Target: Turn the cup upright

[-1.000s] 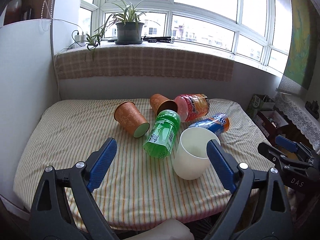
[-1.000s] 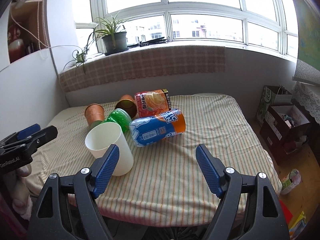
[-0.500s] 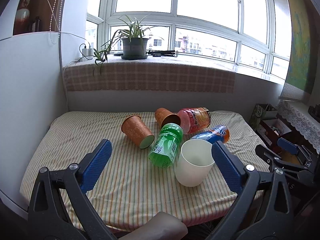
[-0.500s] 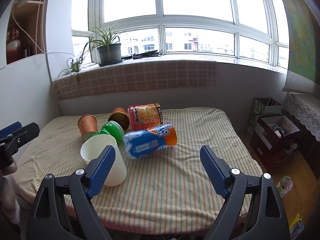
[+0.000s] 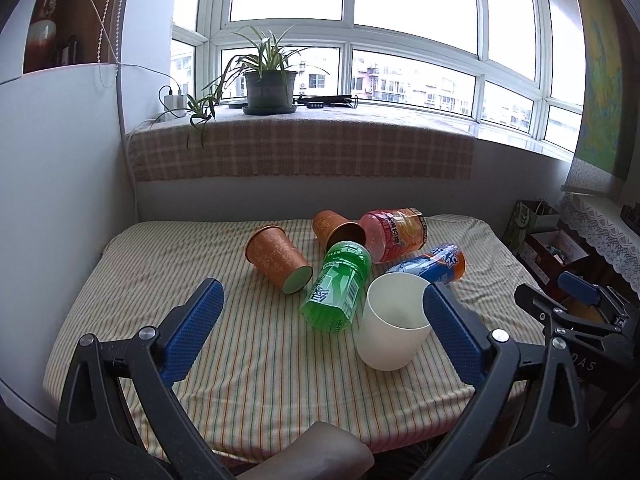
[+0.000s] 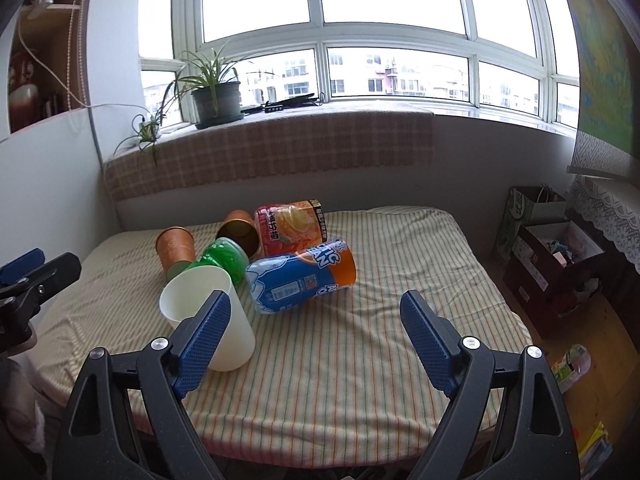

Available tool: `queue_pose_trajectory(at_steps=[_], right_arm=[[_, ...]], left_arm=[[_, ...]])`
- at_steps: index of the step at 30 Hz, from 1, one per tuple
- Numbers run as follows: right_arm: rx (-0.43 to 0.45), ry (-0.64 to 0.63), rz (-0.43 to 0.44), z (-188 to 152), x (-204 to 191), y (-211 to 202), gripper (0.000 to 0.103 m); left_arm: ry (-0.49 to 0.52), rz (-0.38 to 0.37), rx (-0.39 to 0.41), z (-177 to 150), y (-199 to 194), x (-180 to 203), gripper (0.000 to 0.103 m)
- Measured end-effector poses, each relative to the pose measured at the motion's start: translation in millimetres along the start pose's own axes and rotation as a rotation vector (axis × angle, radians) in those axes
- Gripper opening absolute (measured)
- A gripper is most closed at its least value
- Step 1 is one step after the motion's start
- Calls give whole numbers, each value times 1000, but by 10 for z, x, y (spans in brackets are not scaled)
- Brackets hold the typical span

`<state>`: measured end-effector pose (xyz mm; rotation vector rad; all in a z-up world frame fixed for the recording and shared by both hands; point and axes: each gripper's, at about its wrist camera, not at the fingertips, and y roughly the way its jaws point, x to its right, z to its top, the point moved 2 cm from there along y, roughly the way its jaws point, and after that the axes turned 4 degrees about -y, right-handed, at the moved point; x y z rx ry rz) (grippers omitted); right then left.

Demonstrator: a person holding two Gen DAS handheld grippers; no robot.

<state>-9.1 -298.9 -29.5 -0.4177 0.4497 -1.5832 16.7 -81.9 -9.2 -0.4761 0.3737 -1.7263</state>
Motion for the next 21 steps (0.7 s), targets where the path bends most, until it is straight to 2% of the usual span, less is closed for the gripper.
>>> queue_pose_trajectory(at_steps=[21], right_arm=[[-29, 18, 24, -8, -1, 79, 87]], left_arm=[[-3, 19, 8, 16, -25, -71, 102]])
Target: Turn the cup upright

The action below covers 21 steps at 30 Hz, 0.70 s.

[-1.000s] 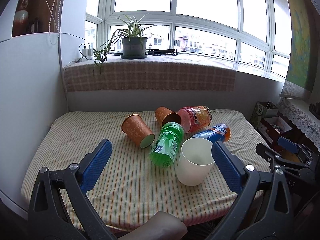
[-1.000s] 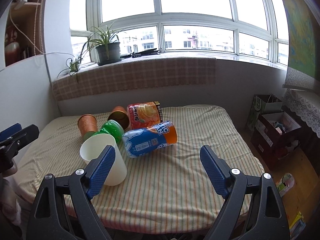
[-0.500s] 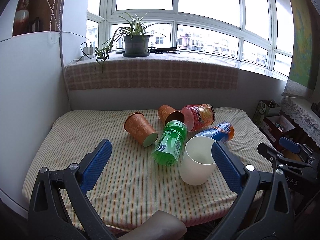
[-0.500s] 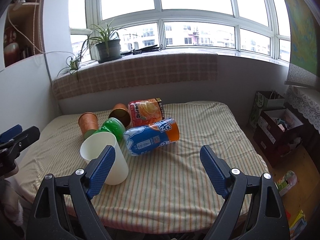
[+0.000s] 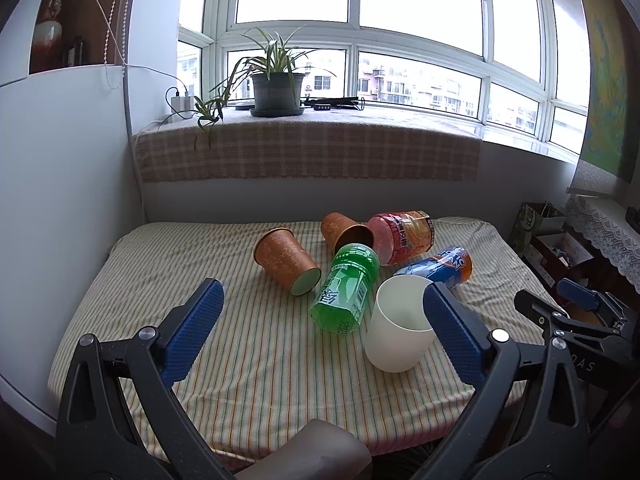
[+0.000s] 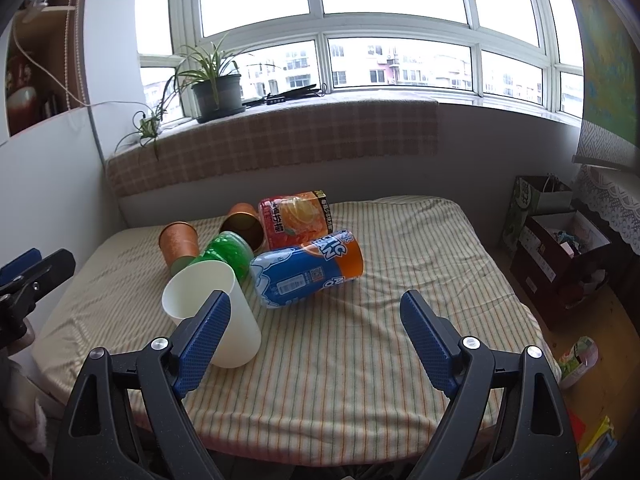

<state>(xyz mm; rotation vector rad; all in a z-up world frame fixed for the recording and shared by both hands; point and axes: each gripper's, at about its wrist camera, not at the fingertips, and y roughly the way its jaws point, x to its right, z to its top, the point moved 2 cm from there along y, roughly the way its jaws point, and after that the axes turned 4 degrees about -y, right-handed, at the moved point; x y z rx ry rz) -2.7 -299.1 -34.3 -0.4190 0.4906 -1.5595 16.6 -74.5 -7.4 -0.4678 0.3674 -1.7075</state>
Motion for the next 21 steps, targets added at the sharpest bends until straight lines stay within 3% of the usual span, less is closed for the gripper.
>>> queue_pose_trajectory(at_steps=[21], right_arm=[[-16, -10, 14, -16, -41, 43, 87]], left_arm=[[-4, 52, -7, 23, 36, -59, 102]])
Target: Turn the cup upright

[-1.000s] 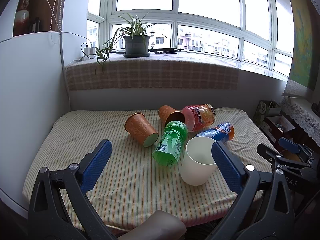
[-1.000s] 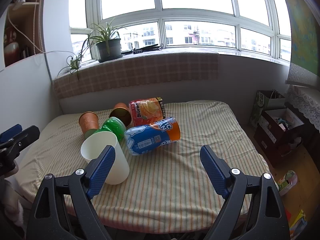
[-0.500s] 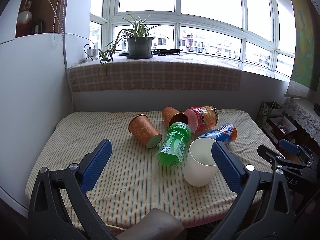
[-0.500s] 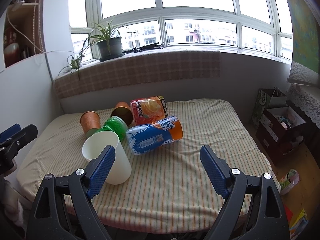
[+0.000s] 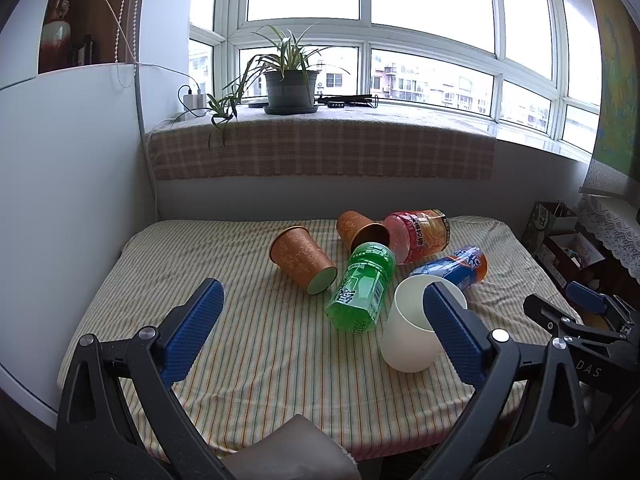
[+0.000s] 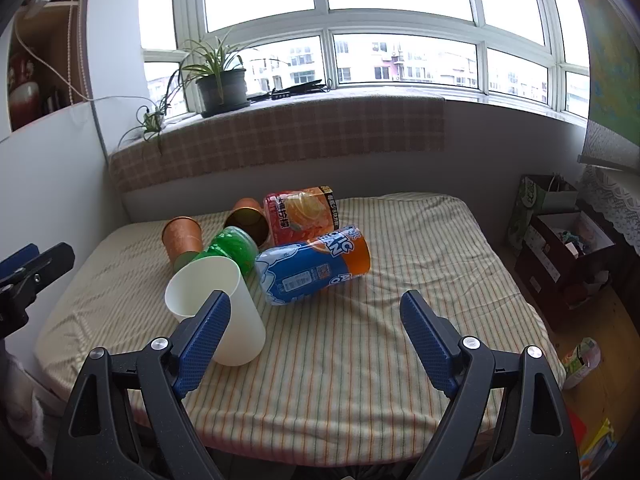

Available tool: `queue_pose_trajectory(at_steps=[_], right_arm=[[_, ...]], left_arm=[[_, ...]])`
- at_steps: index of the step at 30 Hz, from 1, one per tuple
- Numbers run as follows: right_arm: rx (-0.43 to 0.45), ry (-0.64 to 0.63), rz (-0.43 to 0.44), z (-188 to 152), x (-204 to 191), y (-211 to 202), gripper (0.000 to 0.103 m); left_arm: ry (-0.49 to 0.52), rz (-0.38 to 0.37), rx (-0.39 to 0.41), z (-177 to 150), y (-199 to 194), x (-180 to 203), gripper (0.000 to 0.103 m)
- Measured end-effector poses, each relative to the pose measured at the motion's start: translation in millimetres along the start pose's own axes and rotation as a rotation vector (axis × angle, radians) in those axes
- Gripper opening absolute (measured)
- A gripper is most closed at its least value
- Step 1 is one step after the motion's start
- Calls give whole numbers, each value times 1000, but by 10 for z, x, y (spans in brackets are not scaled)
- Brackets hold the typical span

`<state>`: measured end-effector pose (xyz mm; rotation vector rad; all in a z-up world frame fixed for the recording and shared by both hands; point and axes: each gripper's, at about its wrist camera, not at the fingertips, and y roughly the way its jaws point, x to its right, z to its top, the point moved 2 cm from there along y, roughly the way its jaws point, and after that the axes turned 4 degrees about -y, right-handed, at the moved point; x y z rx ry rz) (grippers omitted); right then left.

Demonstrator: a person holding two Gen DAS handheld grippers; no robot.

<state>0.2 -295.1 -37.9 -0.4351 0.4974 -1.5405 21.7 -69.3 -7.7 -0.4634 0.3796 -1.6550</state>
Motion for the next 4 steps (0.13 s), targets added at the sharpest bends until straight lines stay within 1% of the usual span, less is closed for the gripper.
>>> queue_pose_trajectory(at_steps=[4], right_arm=[[-4, 2, 5, 2, -8, 13, 87]], left_arm=[[15, 12, 10, -8, -2, 6, 102]])
